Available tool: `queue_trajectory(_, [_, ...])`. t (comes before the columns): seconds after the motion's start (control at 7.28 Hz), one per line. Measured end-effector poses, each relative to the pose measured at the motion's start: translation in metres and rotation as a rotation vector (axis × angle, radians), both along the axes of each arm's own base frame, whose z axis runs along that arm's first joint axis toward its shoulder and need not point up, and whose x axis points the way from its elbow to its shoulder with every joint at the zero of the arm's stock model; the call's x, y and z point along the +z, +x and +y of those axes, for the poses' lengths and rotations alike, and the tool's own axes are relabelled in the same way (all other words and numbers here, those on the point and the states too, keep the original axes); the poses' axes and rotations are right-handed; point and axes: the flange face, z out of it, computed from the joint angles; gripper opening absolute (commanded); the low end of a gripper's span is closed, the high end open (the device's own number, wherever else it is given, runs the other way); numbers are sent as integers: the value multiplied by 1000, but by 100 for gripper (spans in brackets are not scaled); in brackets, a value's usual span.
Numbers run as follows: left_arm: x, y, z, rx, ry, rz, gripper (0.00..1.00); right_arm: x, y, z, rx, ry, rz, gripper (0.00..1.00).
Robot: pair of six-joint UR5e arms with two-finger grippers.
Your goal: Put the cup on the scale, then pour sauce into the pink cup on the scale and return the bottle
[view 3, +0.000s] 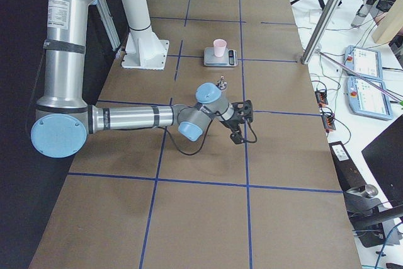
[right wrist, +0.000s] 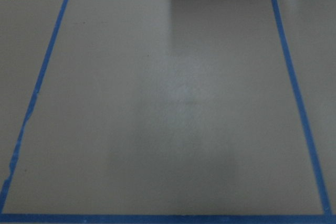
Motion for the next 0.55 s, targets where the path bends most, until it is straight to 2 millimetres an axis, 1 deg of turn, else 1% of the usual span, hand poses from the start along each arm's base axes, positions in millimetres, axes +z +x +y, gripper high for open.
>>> queue_trajectory(0.14, [22,-35,-11,-1,3,2,100,-17,36,-34,-92,-24,67,100])
queue_trajectory(0.27, [47,-67,-18,-6,6,-7,100,-40,68,-63,-185,-65,112,100])
queue_trajectory(0.41, [76,-98,-20,-16,2,-18,100,-56,94,-78,-270,-97,137,100])
queue_trajectory(0.55, [100,-129,-21,-38,-4,-28,100,-54,114,-77,-346,-107,158,100])
